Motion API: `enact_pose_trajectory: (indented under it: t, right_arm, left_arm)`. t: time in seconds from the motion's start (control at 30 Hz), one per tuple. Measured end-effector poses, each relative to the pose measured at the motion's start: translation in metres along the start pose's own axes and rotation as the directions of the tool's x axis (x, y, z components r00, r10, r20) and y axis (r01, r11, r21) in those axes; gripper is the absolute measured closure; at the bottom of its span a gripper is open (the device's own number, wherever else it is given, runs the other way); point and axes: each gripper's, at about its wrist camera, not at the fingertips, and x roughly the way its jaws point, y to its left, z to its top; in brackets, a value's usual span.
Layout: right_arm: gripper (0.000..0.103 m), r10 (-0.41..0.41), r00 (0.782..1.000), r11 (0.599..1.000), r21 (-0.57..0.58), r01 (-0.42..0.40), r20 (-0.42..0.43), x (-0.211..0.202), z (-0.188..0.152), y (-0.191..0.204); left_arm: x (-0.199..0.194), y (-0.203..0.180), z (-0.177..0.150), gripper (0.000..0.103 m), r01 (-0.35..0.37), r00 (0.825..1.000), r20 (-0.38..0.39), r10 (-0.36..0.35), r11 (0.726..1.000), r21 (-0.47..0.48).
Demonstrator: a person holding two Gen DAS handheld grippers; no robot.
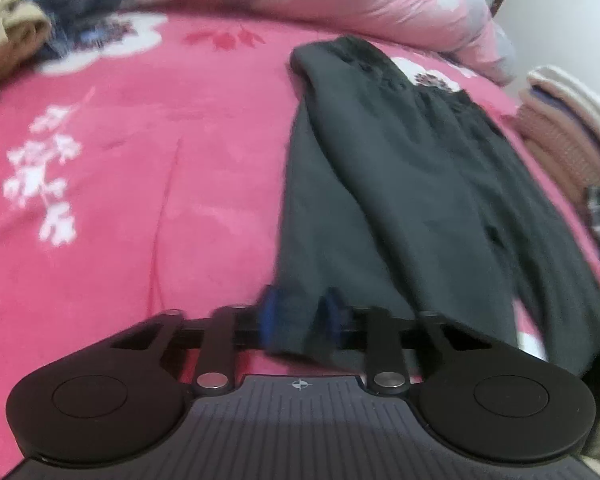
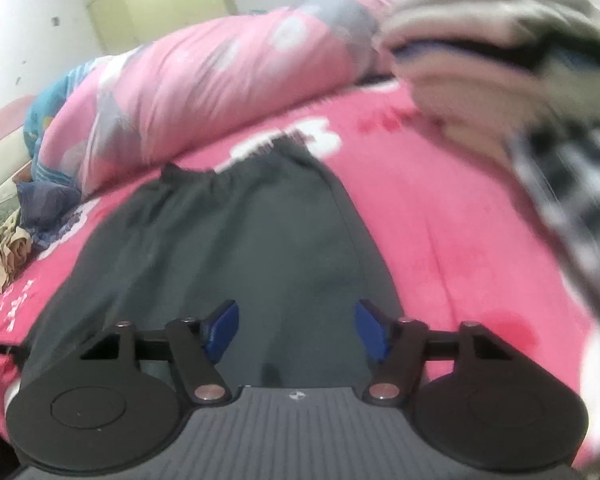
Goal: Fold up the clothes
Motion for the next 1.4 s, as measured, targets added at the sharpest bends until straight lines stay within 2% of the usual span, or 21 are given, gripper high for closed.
enact_pose_trajectory:
  t: [0.07, 0.2, 0.27, 0.4, 0.57, 0.67, 0.7, 0.8, 0.9, 0.93, 1.0, 1.07, 1.13, 1.27, 1.4]
  right_arm:
    - [0.041, -0.006, 1.0, 1.0, 0.031, 0.005, 0.005, -0.009, -0.015, -0.007]
    - [0.042, -0.018, 1.0, 0.996, 0.087, 0.016, 0.019, -0.028, -0.042, -0.021]
    - [0.042, -0.027, 0.999, 0.996, 0.086, 0.023, 0.045, -0.032, -0.039, -0.024]
    - [0.042, -0.044, 0.997, 0.995, 0.09, 0.039, 0.06, -0.032, -0.037, -0.035]
    - [0.042, -0.08, 0.996, 0.989, 0.131, 0.074, 0.038, -0.023, -0.04, -0.045]
    - [0.042, -0.105, 0.994, 0.988, 0.114, 0.1, 0.038, -0.026, -0.033, -0.04]
    - [0.042, -0.112, 0.993, 0.989, 0.105, 0.108, 0.039, -0.028, -0.029, -0.038]
    - [0.042, -0.103, 0.992, 0.994, 0.032, 0.101, 0.066, -0.031, -0.008, -0.015]
    - [0.042, -0.006, 0.997, 1.0, -0.024, 0.008, 0.079, -0.02, 0.02, 0.027]
    - [0.042, 0.039, 0.997, 0.998, -0.05, -0.036, 0.073, -0.01, 0.031, 0.047]
    - [0.042, 0.128, 0.991, 0.987, -0.102, -0.123, 0.041, 0.021, 0.052, 0.09]
    - [0.044, 0.21, 0.978, 0.967, -0.147, -0.207, 0.002, 0.054, 0.072, 0.132]
    - [0.049, 0.258, 0.965, 0.95, -0.167, -0.263, -0.05, 0.099, 0.083, 0.174]
    - [0.067, 0.236, 0.962, 0.942, -0.209, -0.262, -0.139, 0.199, 0.099, 0.245]
    - [0.072, 0.134, 0.967, 0.948, -0.256, -0.188, -0.217, 0.293, 0.105, 0.281]
  left_arm:
    - [-0.003, 0.001, -0.004, 0.102, -0.026, 0.999, 0.023, 0.026, 0.999, -0.041]
    - [-0.027, 0.021, -0.017, 0.103, -0.081, 0.992, 0.082, 0.093, 0.987, -0.14]
    - [-0.039, 0.031, -0.023, 0.103, -0.105, 0.986, 0.109, 0.128, 0.976, -0.19]
    - [-0.063, 0.051, -0.035, 0.103, -0.149, 0.967, 0.157, 0.201, 0.945, -0.291]
    - [-0.093, 0.076, -0.051, 0.101, -0.191, 0.933, 0.204, 0.295, 0.889, -0.416]
    - [-0.096, 0.086, -0.056, 0.099, -0.185, 0.925, 0.22, 0.309, 0.875, -0.448]
    - [-0.096, 0.09, -0.057, 0.095, -0.181, 0.924, 0.225, 0.31, 0.872, -0.456]
    - [-0.104, 0.086, -0.056, 0.064, -0.185, 0.903, 0.283, 0.322, 0.888, -0.42]
    - [-0.108, 0.076, -0.051, 0.046, -0.197, 0.881, 0.346, 0.324, 0.914, -0.354]
    - [-0.104, 0.072, -0.048, 0.038, -0.194, 0.882, 0.355, 0.311, 0.924, -0.328]
    - [-0.095, 0.068, -0.043, 0.034, -0.195, 0.887, 0.359, 0.289, 0.941, -0.276]
    - [-0.08, 0.066, -0.037, 0.033, -0.214, 0.895, 0.343, 0.285, 0.949, -0.231]
    - [-0.065, 0.065, -0.032, 0.033, -0.24, 0.9, 0.322, 0.294, 0.951, -0.198]
    - [-0.043, 0.071, -0.026, 0.033, -0.271, 0.903, 0.298, 0.31, 0.948, -0.166]
    - [-0.03, 0.08, -0.027, 0.033, -0.276, 0.906, 0.279, 0.317, 0.945, -0.176]
